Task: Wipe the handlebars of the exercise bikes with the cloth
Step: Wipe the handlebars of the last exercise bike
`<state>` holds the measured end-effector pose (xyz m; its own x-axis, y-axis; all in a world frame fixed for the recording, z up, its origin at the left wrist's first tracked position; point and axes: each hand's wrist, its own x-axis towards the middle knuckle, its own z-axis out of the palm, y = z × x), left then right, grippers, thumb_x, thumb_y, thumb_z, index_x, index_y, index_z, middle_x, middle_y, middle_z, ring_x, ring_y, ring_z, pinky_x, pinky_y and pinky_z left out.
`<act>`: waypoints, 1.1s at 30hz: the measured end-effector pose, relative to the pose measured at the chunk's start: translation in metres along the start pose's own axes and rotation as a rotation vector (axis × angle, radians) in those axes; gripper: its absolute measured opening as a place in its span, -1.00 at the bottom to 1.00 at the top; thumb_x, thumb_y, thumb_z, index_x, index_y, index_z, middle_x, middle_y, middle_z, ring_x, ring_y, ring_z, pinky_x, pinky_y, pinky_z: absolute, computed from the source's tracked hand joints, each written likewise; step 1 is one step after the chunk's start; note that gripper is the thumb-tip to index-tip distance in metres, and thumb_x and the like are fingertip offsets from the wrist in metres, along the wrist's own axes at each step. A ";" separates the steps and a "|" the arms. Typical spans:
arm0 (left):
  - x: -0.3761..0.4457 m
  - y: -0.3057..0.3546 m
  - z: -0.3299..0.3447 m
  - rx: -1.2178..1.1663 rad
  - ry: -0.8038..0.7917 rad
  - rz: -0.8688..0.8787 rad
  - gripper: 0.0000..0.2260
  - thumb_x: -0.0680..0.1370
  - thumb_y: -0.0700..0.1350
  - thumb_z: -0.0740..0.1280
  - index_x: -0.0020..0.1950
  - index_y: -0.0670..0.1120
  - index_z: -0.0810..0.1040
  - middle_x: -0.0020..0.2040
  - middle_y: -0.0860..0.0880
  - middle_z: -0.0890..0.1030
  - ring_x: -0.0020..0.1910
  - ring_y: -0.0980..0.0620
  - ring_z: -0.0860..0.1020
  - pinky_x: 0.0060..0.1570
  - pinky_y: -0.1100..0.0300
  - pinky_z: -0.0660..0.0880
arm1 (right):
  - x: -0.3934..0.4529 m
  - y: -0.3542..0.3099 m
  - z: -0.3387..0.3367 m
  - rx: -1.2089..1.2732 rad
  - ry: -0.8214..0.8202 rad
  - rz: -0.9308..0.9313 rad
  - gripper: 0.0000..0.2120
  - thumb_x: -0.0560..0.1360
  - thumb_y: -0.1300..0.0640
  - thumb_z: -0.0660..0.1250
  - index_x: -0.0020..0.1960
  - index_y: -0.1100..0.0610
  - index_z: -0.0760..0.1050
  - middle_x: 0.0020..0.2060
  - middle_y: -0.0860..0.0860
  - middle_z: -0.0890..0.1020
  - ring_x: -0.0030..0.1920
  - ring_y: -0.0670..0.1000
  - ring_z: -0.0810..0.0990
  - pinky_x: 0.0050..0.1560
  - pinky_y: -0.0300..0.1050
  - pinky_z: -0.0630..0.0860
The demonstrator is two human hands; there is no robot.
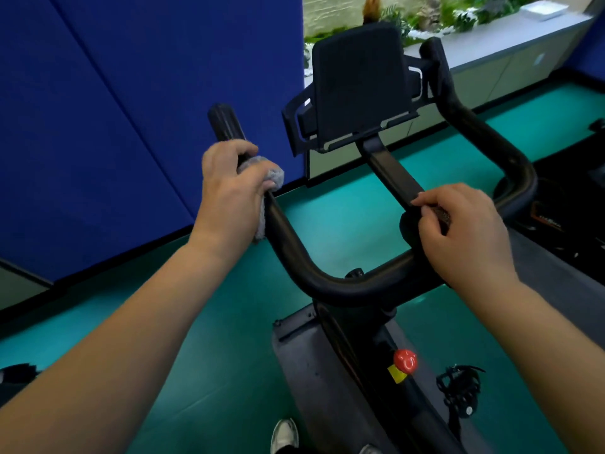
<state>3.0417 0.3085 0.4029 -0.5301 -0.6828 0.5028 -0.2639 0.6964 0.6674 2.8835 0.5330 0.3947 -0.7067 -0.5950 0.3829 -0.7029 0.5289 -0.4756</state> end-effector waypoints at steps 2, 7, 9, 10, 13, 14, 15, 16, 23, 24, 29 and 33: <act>-0.010 -0.002 -0.001 0.184 -0.058 0.148 -0.84 0.57 -0.18 0.25 0.04 -0.20 0.58 0.05 0.07 0.39 0.08 0.11 0.27 0.08 0.39 0.26 | -0.003 -0.008 0.003 -0.002 0.031 -0.058 -0.87 0.47 0.26 0.32 -0.04 0.12 0.61 -0.04 0.01 0.62 0.04 -0.03 0.45 0.08 -0.22 0.30; -0.020 -0.021 -0.011 0.176 -0.231 0.228 -0.79 0.56 -0.10 0.22 0.11 0.01 0.60 0.10 -0.04 0.51 0.12 -0.03 0.42 0.12 0.33 0.27 | -0.007 -0.048 0.022 0.160 -0.092 -0.168 -0.85 0.48 0.25 0.34 0.01 0.12 0.62 -0.03 -0.05 0.62 0.06 -0.10 0.53 0.16 -0.37 0.34; -0.009 -0.026 -0.012 0.080 -0.257 0.175 -0.80 0.58 0.03 0.20 0.07 0.02 0.57 0.08 -0.04 0.52 0.10 0.06 0.44 0.10 0.38 0.33 | -0.005 -0.067 0.029 0.255 -0.231 -0.135 -0.84 0.51 0.18 0.35 0.08 0.07 0.62 -0.02 -0.13 0.60 0.08 -0.19 0.50 0.13 -0.54 0.27; -0.001 -0.026 -0.013 0.036 -0.231 0.142 -0.80 0.57 0.07 0.22 0.04 0.02 0.57 0.07 0.00 0.50 0.07 0.15 0.41 0.07 0.46 0.30 | -0.004 -0.075 0.033 0.270 -0.286 -0.127 -0.82 0.52 0.15 0.35 0.11 0.05 0.61 -0.01 -0.16 0.59 0.11 -0.21 0.48 0.13 -0.58 0.25; 0.020 -0.031 -0.014 -0.106 -0.185 0.043 -0.90 0.54 0.05 0.33 -0.09 0.05 0.51 0.00 0.13 0.42 0.01 0.33 0.34 0.03 0.43 0.28 | -0.004 -0.089 0.043 0.304 -0.368 -0.094 -0.78 0.53 0.08 0.33 0.16 -0.01 0.59 -0.03 -0.26 0.57 0.12 -0.26 0.48 0.13 -0.57 0.29; 0.022 -0.032 -0.015 -0.064 -0.204 0.111 -0.91 0.55 0.05 0.32 -0.10 0.08 0.49 -0.01 0.19 0.41 0.01 0.35 0.33 0.05 0.40 0.28 | -0.004 -0.093 0.045 0.322 -0.384 -0.076 -0.78 0.53 0.06 0.32 0.17 -0.02 0.58 -0.03 -0.28 0.58 0.10 -0.27 0.49 0.12 -0.56 0.31; 0.022 -0.031 -0.016 -0.050 -0.237 0.144 -0.93 0.56 0.05 0.31 -0.11 0.14 0.47 -0.02 0.27 0.39 0.01 0.36 0.31 0.06 0.40 0.27 | -0.004 -0.095 0.047 0.341 -0.395 -0.053 -0.77 0.53 0.06 0.32 0.18 -0.03 0.58 -0.02 -0.27 0.59 0.08 -0.27 0.51 0.10 -0.55 0.33; 0.023 -0.032 -0.017 -0.079 -0.240 0.140 -0.90 0.56 0.03 0.32 -0.13 0.20 0.46 -0.03 0.32 0.39 0.02 0.37 0.30 0.08 0.40 0.26 | -0.003 -0.098 0.050 0.359 -0.405 -0.031 -0.76 0.53 0.05 0.32 0.19 -0.04 0.57 -0.01 -0.25 0.61 0.06 -0.27 0.53 0.10 -0.52 0.35; 0.084 -0.033 -0.028 -0.398 -0.089 -0.098 -0.78 0.45 0.16 0.42 -0.25 0.11 0.44 -0.12 -0.17 0.45 0.01 -0.21 0.51 0.06 -0.24 0.45 | 0.000 -0.114 0.063 0.348 -0.414 0.029 -0.70 0.51 0.01 0.36 0.24 -0.14 0.53 -0.05 -0.23 0.57 -0.05 -0.26 0.57 0.10 -0.20 0.53; 0.087 -0.028 -0.031 -0.416 -0.067 -0.125 -0.80 0.44 0.15 0.43 -0.24 0.11 0.45 -0.08 -0.12 0.44 0.03 -0.18 0.51 0.08 -0.21 0.46 | 0.000 -0.116 0.063 0.342 -0.418 0.035 -0.70 0.51 0.01 0.36 0.23 -0.16 0.53 -0.05 -0.22 0.56 -0.06 -0.26 0.57 0.08 -0.21 0.53; 0.065 -0.022 -0.030 -0.515 -0.045 -0.191 -0.88 0.46 0.01 0.40 -0.11 0.04 0.50 -0.01 0.09 0.36 0.03 0.17 0.43 0.14 0.16 0.44 | -0.003 -0.119 0.063 0.377 -0.412 0.079 -0.71 0.51 0.01 0.37 0.20 -0.23 0.54 -0.05 -0.22 0.57 -0.05 -0.23 0.57 0.06 -0.16 0.56; 0.036 -0.024 -0.025 -0.523 -0.062 -0.213 -0.90 0.48 -0.03 0.41 -0.12 0.12 0.51 0.03 0.07 0.38 0.00 0.30 0.44 0.06 0.33 0.43 | -0.006 -0.121 0.059 0.350 -0.418 0.077 -0.70 0.53 0.01 0.34 0.24 -0.22 0.51 -0.05 -0.27 0.55 -0.03 -0.25 0.55 0.07 -0.18 0.53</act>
<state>3.0489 0.2614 0.4184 -0.5597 -0.7705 0.3049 0.0559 0.3320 0.9416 2.9772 0.4367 0.4031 -0.6125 -0.7901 0.0231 -0.5315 0.3900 -0.7520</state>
